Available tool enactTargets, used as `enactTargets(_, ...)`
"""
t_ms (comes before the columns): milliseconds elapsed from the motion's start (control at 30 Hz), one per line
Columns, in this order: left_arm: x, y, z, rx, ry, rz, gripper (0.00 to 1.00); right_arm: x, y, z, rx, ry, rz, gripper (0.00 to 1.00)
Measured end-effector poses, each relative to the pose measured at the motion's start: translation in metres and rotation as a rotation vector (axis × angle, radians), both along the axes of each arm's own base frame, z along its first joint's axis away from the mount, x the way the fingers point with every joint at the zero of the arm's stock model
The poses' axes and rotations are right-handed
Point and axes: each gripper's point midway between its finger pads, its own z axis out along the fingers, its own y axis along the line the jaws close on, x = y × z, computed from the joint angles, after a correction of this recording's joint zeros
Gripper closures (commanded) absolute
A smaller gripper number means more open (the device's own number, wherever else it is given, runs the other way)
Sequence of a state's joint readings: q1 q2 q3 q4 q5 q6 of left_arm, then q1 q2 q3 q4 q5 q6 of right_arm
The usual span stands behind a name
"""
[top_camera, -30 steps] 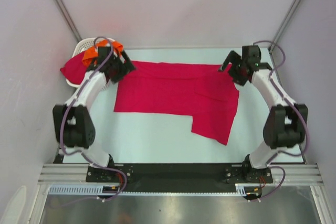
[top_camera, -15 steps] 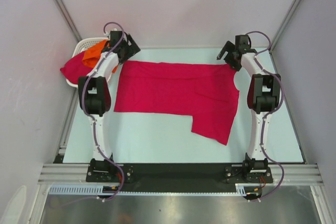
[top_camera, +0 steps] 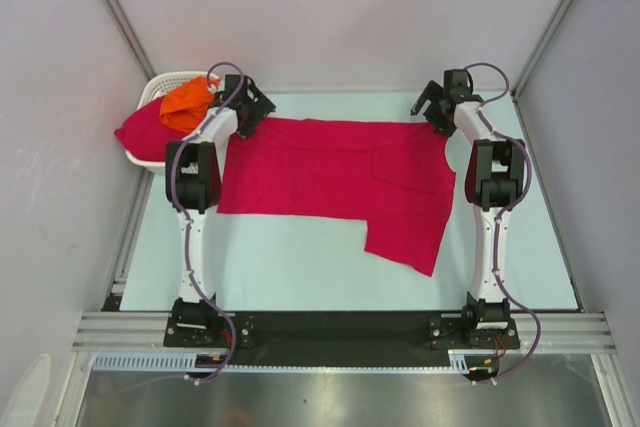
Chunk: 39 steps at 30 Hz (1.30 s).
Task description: Fold and stack the t-shirts
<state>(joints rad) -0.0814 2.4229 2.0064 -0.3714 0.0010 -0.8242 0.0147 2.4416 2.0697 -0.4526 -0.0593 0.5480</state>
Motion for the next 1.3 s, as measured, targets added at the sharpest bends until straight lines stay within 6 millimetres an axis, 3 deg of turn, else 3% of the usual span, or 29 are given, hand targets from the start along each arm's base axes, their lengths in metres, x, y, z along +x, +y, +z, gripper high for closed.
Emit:
enactTargets(300, 0.028, -0.009, 0.003, -0.096, -0.041, 0.094, 0.07, 0.025, -0.002, 0.001, -0.013, -0.026, 0.0, 0.0)
enactTargets(600, 0.053, -0.012, 0.004, -0.114, -0.089, 0.115, 0.07, 0.038, -0.021, 0.003, -0.024, -0.059, -0.016, 0.0)
enactTargets(933, 0.059, -0.013, 0.006, -0.088, -0.107, 0.076, 0.06, 0.043, -0.028, 0.009, -0.02, -0.089, 0.022, 0.0)
enactTargets(1033, 0.057, -0.014, 0.007, -0.083, -0.107, 0.045, 0.04, 0.05, -0.022, 0.032, -0.001, -0.137, 0.068, 0.0)
enactTargets(1133, 0.053, -0.016, 0.021, -0.067, -0.117, -0.005, 0.04, 0.053, -0.016, 0.075, 0.016, -0.218, 0.106, 0.0)
enactTargets(1233, 0.047, -0.019, 0.07, -0.054, -0.178, -0.066, 0.04, 0.04, -0.011, 0.142, 0.022, -0.305, 0.127, 0.0)
enactTargets(1300, 0.032, -0.022, 0.126, -0.046, -0.247, -0.113, 0.04, 0.022, -0.01, 0.196, 0.018, -0.378, 0.13, 0.0)
